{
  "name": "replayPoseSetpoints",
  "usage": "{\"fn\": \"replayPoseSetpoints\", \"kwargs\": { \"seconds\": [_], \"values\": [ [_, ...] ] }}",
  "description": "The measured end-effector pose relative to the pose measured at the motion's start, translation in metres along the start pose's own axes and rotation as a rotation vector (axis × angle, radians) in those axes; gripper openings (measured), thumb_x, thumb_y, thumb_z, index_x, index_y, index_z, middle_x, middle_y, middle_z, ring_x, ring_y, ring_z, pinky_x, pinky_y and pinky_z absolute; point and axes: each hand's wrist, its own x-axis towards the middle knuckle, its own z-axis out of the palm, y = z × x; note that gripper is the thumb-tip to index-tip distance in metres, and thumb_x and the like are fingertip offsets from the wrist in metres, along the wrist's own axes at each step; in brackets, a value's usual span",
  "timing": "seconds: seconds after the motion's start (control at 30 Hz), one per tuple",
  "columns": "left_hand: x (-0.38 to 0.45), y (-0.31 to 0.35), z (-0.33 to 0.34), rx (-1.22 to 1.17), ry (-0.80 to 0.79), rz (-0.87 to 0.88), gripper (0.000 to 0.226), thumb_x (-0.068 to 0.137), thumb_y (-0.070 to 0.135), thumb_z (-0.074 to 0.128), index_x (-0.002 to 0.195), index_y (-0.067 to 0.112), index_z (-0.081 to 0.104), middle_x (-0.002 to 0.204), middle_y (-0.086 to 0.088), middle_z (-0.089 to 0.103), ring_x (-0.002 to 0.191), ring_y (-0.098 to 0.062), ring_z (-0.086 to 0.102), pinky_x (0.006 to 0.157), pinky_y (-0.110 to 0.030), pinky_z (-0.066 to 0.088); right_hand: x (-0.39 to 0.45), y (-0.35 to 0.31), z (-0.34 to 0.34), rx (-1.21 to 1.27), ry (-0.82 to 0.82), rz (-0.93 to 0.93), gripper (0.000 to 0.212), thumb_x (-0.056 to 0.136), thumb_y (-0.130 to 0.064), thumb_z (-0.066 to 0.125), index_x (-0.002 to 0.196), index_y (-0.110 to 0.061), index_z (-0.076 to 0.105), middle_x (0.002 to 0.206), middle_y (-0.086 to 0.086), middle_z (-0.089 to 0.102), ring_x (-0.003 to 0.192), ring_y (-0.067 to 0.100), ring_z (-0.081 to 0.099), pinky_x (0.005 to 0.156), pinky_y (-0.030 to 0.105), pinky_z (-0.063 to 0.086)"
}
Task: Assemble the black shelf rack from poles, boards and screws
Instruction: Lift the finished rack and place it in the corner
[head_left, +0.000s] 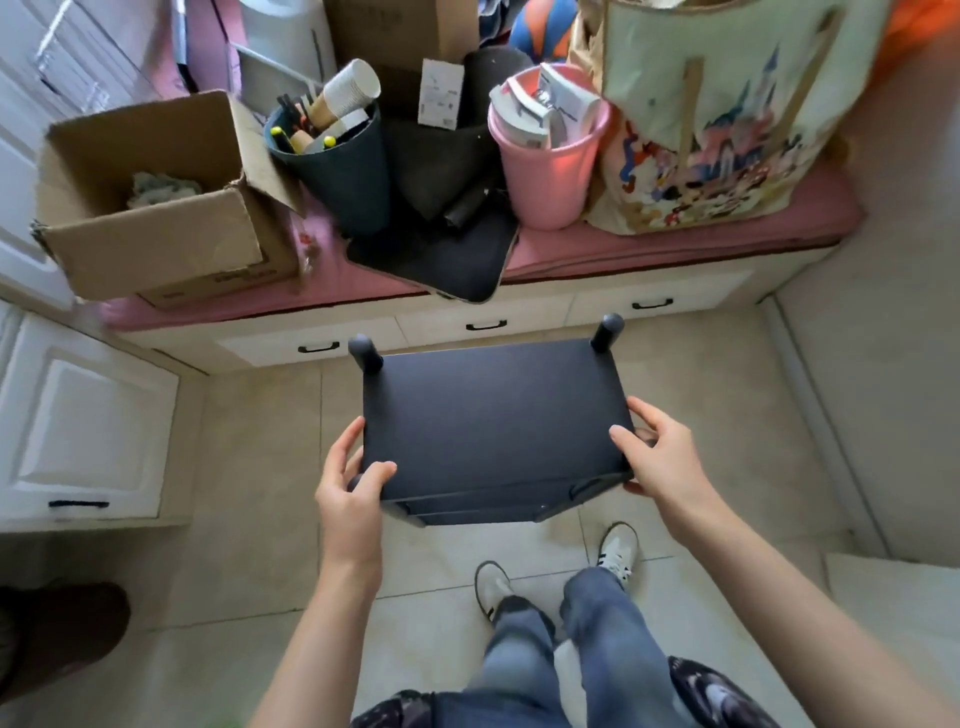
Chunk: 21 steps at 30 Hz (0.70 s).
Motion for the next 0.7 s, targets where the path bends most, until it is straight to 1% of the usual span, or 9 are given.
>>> {"fn": "replayPoseSetpoints", "kwargs": {
  "seconds": [0.07, 0.17, 0.27, 0.4, 0.43, 0.5, 0.57, 0.63, 0.7],
  "values": [
    [-0.007, 0.001, 0.021, 0.022, -0.037, -0.006, 0.054, 0.091, -0.003, 0.054, 0.130, 0.033, 0.061, 0.119, 0.001, 0.072, 0.104, -0.015, 0.068, 0.088, -0.033, 0.053, -0.006, 0.000, -0.023, -0.005, 0.073, -0.005, 0.038, 0.094, -0.004, 0.054, 0.117, -0.033, 0.055, 0.090, -0.014, 0.069, 0.068, -0.009, 0.064, 0.058, 0.010, 0.048],
    [-0.016, -0.001, 0.058, 0.039, -0.103, -0.006, 0.054, 0.089, -0.004, 0.051, 0.125, 0.035, 0.063, 0.119, -0.001, 0.072, 0.095, -0.013, 0.066, 0.081, -0.029, 0.050, -0.010, 0.003, -0.062, 0.012, 0.155, 0.027, 0.047, 0.093, -0.006, 0.053, 0.137, -0.021, 0.054, 0.112, 0.003, 0.071, 0.087, 0.012, 0.063, 0.076, 0.028, 0.048],
    [-0.027, -0.005, 0.102, 0.052, -0.185, -0.003, 0.055, 0.087, -0.005, 0.050, 0.122, 0.035, 0.064, 0.120, -0.002, 0.072, 0.096, -0.018, 0.063, 0.082, -0.033, 0.049, -0.011, 0.010, -0.105, 0.031, 0.223, 0.057, 0.051, 0.093, -0.003, 0.049, 0.140, -0.020, 0.051, 0.121, 0.006, 0.068, 0.095, 0.017, 0.062, 0.080, 0.031, 0.048],
    [-0.046, -0.013, 0.174, 0.074, -0.279, -0.004, 0.054, 0.083, -0.001, 0.052, 0.117, 0.039, 0.065, 0.120, 0.003, 0.072, 0.102, -0.015, 0.065, 0.081, -0.031, 0.049, -0.007, 0.021, -0.175, 0.055, 0.310, 0.060, 0.050, 0.094, 0.002, 0.048, 0.140, -0.017, 0.052, 0.121, 0.005, 0.068, 0.109, 0.021, 0.064, 0.095, 0.039, 0.052],
    [-0.052, -0.014, 0.193, 0.083, -0.299, -0.005, 0.055, 0.083, -0.001, 0.052, 0.117, 0.039, 0.066, 0.121, 0.004, 0.071, 0.104, -0.015, 0.065, 0.080, -0.031, 0.049, -0.004, 0.025, -0.194, 0.065, 0.327, 0.058, 0.050, 0.093, 0.003, 0.049, 0.139, -0.017, 0.053, 0.117, 0.003, 0.070, 0.106, 0.019, 0.065, 0.092, 0.036, 0.053],
    [-0.063, -0.017, 0.234, 0.095, -0.330, -0.009, 0.054, 0.081, 0.001, 0.053, 0.116, 0.040, 0.066, 0.121, 0.005, 0.071, 0.105, -0.014, 0.066, 0.079, -0.029, 0.050, 0.001, 0.030, -0.232, 0.068, 0.347, 0.049, 0.053, 0.090, 0.006, 0.051, 0.136, -0.018, 0.056, 0.105, -0.008, 0.070, 0.089, 0.005, 0.065, 0.078, 0.024, 0.051],
    [-0.074, -0.019, 0.275, 0.100, -0.351, -0.017, 0.054, 0.073, 0.010, 0.054, 0.116, 0.041, 0.065, 0.119, 0.006, 0.072, 0.102, -0.013, 0.066, 0.076, -0.027, 0.049, 0.006, 0.035, -0.268, 0.072, 0.347, 0.043, 0.060, 0.087, 0.011, 0.051, 0.138, -0.019, 0.054, 0.105, -0.013, 0.068, 0.071, -0.008, 0.059, 0.069, 0.012, 0.046],
    [-0.083, -0.023, 0.314, 0.102, -0.361, -0.033, 0.057, 0.068, 0.013, 0.054, 0.118, 0.039, 0.065, 0.119, 0.003, 0.072, 0.096, -0.012, 0.066, 0.073, -0.026, 0.049, 0.013, 0.037, -0.302, 0.070, 0.367, 0.048, 0.064, 0.085, 0.014, 0.049, 0.142, -0.017, 0.049, 0.110, -0.015, 0.063, 0.070, -0.017, 0.056, 0.065, 0.000, 0.041],
    [-0.088, -0.028, 0.350, 0.098, -0.378, -0.049, 0.060, 0.066, 0.013, 0.054, 0.121, 0.037, 0.063, 0.116, 0.001, 0.073, 0.089, -0.010, 0.065, 0.068, -0.023, 0.050, 0.022, 0.039, -0.333, 0.040, 0.411, 0.049, 0.065, 0.085, 0.014, 0.049, 0.144, -0.013, 0.047, 0.114, -0.014, 0.062, 0.082, -0.013, 0.058, 0.065, -0.007, 0.036]
  ]
}}
